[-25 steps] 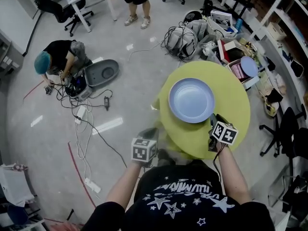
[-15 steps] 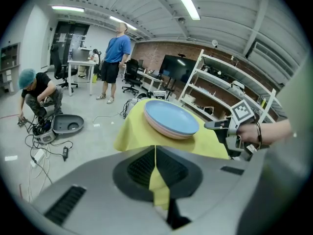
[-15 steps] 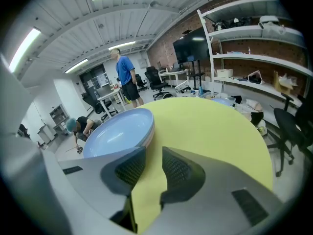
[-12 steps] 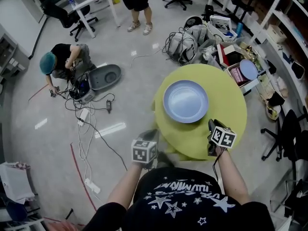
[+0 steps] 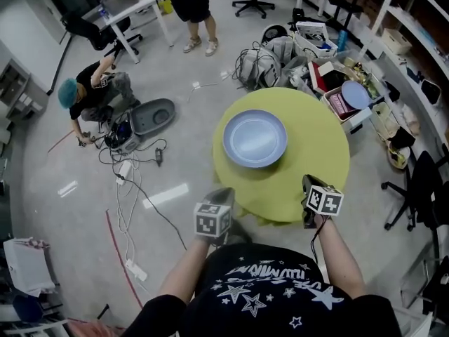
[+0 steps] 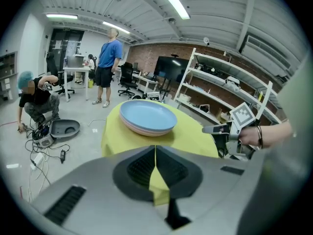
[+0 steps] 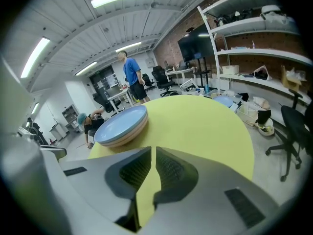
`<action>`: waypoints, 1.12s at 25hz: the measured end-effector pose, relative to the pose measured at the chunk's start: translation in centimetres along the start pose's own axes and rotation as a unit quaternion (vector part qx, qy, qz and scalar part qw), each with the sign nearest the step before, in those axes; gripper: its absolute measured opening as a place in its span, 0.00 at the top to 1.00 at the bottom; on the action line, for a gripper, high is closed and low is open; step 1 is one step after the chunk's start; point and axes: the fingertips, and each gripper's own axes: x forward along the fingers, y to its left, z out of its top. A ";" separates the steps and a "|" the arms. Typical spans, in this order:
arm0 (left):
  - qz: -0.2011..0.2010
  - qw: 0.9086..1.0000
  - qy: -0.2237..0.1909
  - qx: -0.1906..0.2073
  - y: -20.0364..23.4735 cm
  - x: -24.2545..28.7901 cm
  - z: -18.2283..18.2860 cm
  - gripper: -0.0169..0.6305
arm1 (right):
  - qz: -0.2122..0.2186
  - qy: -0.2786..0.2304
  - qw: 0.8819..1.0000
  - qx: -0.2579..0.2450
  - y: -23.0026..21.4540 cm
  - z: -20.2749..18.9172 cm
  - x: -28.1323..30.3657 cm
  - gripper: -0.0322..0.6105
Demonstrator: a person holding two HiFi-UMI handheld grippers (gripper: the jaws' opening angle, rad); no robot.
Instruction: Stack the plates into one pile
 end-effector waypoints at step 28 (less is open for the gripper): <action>0.033 0.998 -0.047 0.013 -16.0 -7.0 -7.2 0.94 | 0.085 -0.036 0.995 -0.031 -5.2 -7.2 -14.5 0.92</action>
